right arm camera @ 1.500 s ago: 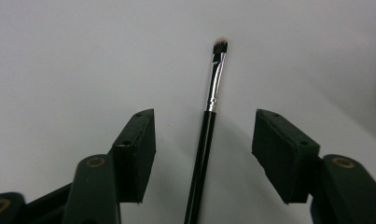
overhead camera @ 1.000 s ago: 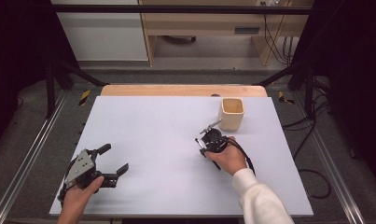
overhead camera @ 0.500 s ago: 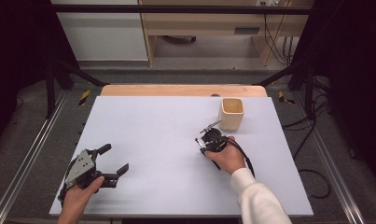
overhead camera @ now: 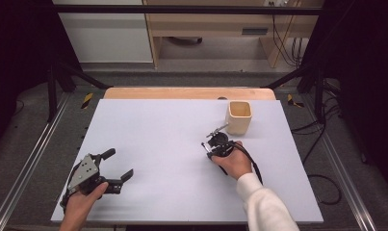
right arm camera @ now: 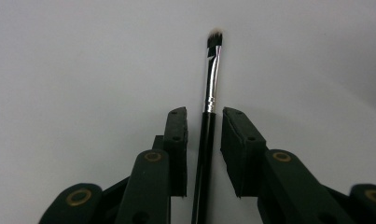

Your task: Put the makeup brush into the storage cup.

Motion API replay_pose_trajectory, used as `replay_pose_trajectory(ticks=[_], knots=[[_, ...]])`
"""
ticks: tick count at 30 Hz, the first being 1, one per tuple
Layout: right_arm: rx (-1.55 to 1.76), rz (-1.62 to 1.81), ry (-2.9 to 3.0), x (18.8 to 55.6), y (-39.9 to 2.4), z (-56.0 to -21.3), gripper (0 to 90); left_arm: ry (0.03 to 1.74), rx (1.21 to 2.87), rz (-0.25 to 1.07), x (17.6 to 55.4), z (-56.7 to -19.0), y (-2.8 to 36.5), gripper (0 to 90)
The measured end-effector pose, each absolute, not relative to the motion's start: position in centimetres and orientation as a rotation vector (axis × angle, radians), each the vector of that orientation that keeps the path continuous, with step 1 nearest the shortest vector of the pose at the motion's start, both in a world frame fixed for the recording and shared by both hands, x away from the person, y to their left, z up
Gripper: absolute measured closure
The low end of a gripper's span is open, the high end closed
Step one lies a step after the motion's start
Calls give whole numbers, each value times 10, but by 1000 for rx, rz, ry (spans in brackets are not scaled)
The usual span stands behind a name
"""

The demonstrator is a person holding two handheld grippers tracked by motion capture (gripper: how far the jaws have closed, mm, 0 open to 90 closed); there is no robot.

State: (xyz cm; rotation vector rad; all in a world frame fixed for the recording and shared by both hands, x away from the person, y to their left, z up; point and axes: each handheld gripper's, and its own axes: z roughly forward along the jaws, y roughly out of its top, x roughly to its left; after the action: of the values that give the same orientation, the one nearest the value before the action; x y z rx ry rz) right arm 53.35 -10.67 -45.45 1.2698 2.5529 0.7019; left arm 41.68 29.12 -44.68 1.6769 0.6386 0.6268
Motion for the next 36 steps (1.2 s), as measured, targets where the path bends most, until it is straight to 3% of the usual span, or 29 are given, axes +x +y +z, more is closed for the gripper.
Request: replay_pose_trajectory(ticks=[24, 36], knots=[[1268, 691, 2553, 533, -108, -457, 826, 638, 1687, 627, 417, -447, 291, 18], [1270, 725, 2531, 532, -112, -453, 837, 637, 1689, 625, 417, -448, 291, 19]])
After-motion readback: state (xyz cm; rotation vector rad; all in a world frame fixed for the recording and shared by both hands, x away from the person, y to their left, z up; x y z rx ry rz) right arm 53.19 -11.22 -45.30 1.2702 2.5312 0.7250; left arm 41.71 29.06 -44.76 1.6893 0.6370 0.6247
